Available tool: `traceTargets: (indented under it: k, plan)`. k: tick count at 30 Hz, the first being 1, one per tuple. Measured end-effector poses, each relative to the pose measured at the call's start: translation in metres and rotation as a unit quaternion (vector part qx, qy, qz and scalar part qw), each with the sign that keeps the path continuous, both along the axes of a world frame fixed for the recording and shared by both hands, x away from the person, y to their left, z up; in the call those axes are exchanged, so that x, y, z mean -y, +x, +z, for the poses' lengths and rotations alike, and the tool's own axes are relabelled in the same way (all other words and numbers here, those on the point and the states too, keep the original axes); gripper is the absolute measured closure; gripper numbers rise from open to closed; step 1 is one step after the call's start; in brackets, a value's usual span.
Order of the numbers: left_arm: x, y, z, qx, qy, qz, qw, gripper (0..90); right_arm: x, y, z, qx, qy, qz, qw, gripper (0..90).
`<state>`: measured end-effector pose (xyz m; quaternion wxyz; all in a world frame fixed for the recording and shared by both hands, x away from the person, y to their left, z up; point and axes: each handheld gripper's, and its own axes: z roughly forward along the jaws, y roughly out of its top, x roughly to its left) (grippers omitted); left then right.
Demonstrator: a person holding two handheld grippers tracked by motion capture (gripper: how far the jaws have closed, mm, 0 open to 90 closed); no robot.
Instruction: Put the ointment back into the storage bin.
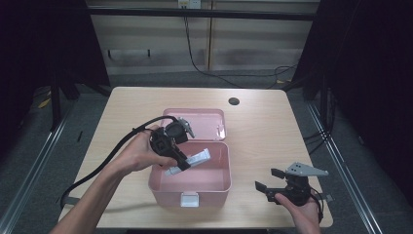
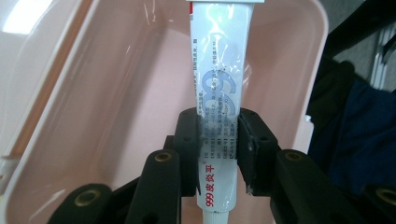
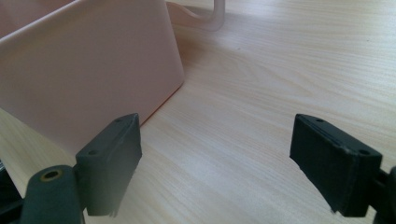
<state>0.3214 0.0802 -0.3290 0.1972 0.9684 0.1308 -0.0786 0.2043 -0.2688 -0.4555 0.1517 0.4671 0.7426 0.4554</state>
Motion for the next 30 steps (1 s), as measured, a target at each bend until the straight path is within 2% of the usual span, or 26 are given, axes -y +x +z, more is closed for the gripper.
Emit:
traceTargets:
  k: [4,7,14,18,22,23,25,27,30]
  plan:
    - [0.009,-0.003,-0.008,-0.002,0.007,-0.018,0.9998,71.2,0.000,0.000,0.000,0.000,0.000,0.001,1.0000,16.2]
    - [0.015,-0.004,-0.013,-0.003,0.018,-0.021,0.9996,71.2,0.000,0.000,0.000,-0.001,-0.001,0.001,1.0000,16.2]
    - [0.025,-0.006,-0.023,-0.012,0.023,-0.030,0.9992,71.2,0.000,0.000,0.000,-0.001,-0.001,0.001,1.0000,16.2]
    - [0.029,-0.007,-0.030,-0.013,0.038,-0.036,0.9985,71.1,0.000,-0.001,0.000,-0.002,-0.002,0.002,1.0000,16.1]
    - [0.033,-0.008,-0.037,-0.013,0.040,-0.046,0.9981,71.1,0.000,-0.001,0.000,-0.002,-0.002,0.002,1.0000,16.0]
    - [0.034,-0.008,-0.038,-0.018,0.040,-0.045,0.9980,71.1,0.000,-0.001,0.000,-0.003,-0.002,0.001,1.0000,16.1]
    - [0.036,-0.009,-0.041,-0.014,0.042,-0.045,0.9980,71.1,0.000,-0.001,0.000,-0.002,-0.001,0.001,1.0000,16.1]
    - [0.037,-0.009,-0.044,-0.019,0.046,-0.039,0.9980,71.0,0.000,-0.001,0.000,-0.002,-0.002,0.002,1.0000,16.0]
    - [0.040,-0.011,-0.048,-0.020,0.048,-0.047,0.9976,71.1,0.000,-0.001,0.000,-0.003,-0.002,0.002,1.0000,16.1]
